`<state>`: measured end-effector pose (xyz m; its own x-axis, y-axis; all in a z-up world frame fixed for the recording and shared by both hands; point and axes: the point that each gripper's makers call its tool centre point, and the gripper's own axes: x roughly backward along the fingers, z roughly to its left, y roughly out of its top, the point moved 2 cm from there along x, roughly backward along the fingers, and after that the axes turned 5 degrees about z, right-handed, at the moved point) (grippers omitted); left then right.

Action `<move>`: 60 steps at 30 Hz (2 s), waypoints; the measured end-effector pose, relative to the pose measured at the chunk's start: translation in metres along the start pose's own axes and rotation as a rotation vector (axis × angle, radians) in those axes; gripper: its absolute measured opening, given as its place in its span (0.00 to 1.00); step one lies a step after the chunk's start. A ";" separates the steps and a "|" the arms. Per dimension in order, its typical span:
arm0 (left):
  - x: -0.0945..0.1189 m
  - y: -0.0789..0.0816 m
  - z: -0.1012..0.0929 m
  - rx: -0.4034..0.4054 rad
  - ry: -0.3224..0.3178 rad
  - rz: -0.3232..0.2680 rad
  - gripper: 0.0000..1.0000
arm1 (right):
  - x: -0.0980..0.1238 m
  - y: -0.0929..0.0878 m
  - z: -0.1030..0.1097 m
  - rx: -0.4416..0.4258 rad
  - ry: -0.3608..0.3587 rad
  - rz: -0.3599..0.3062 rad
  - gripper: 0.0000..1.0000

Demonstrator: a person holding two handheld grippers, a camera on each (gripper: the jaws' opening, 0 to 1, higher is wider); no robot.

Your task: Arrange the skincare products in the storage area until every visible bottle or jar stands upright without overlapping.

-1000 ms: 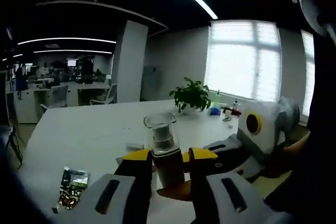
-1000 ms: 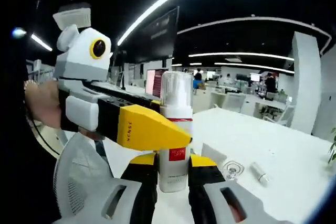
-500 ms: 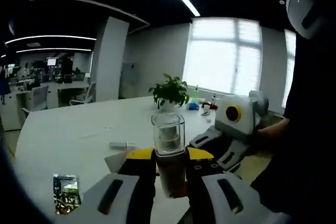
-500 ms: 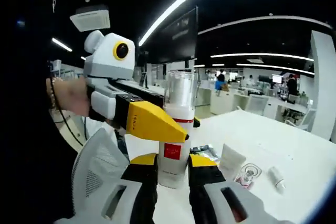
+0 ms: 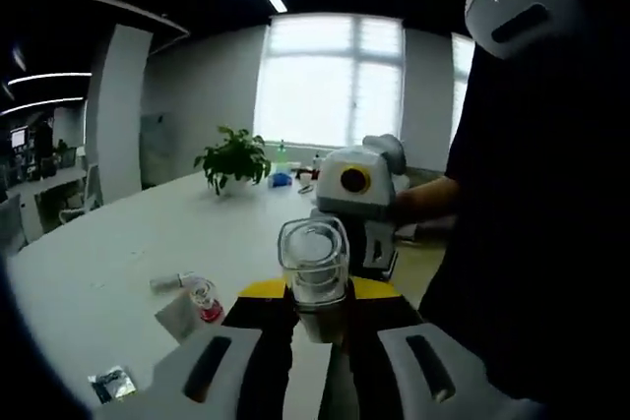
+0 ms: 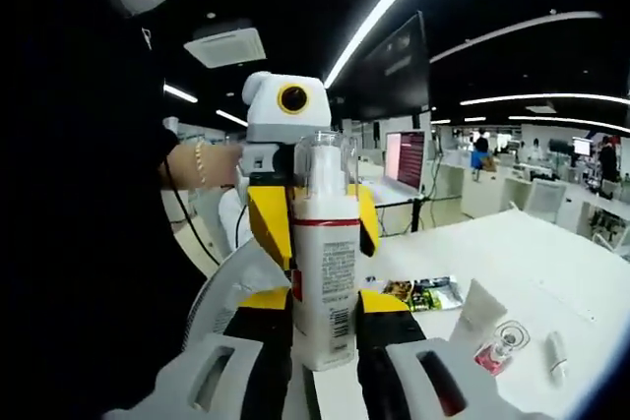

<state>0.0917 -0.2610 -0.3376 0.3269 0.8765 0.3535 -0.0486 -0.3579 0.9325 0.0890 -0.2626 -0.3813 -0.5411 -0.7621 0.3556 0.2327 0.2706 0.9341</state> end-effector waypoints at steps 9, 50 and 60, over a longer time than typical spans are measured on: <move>-0.020 -0.027 -0.012 -0.195 -0.050 0.266 0.14 | -0.001 -0.020 0.006 0.133 0.088 0.189 0.12; -0.037 -0.110 0.047 0.172 0.255 0.236 0.69 | -0.054 -0.122 -0.059 -0.044 -0.138 0.197 0.10; -0.021 -0.134 0.053 0.283 0.348 0.216 0.89 | -0.063 -0.143 -0.068 -0.040 -0.150 0.235 0.10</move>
<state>0.1417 -0.2486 -0.4745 0.0004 0.8107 0.5855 0.1930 -0.5745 0.7954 0.1446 -0.2933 -0.5399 -0.5813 -0.5846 0.5660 0.3964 0.4040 0.8244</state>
